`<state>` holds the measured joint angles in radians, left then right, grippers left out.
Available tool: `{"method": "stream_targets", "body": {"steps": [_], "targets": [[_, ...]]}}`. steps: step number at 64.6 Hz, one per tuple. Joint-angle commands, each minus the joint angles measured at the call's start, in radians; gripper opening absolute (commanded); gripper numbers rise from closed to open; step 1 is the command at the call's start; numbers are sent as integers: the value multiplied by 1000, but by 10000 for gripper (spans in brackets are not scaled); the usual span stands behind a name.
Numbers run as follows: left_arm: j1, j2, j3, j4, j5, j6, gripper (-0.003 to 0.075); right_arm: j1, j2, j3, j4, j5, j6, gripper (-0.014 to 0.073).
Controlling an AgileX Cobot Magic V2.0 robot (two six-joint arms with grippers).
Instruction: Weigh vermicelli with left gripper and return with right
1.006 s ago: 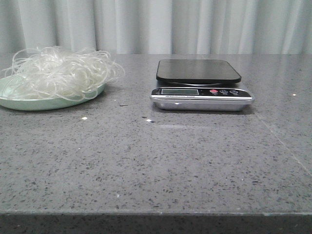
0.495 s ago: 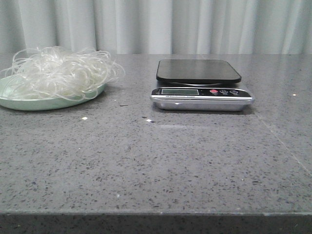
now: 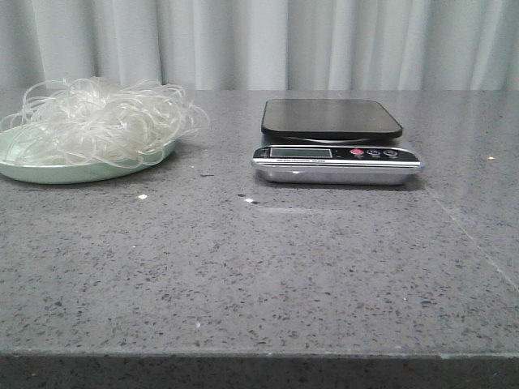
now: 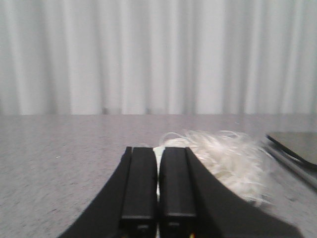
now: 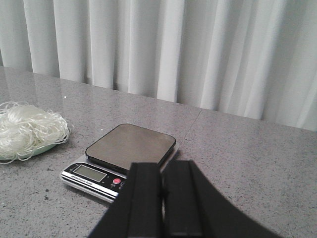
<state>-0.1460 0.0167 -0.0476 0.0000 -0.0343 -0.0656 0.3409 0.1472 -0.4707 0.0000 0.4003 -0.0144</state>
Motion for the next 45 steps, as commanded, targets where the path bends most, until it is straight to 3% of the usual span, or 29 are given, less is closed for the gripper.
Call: {"method": "stream_targets", "body": {"steps": [1, 11, 32, 45], "targets": [[143, -42, 52, -76, -171, -27, 132, -7, 11, -24, 0, -89, 1, 181], [203, -43, 58, 19, -139, -27, 132, -7, 12, -24, 0, -88, 1, 181], [17, -43, 58, 79, -64, 10, 132, -7, 12, -24, 0, -89, 1, 181], [27, -43, 58, 47, -116, 17, 132, -7, 12, -24, 0, -89, 1, 181]]}}
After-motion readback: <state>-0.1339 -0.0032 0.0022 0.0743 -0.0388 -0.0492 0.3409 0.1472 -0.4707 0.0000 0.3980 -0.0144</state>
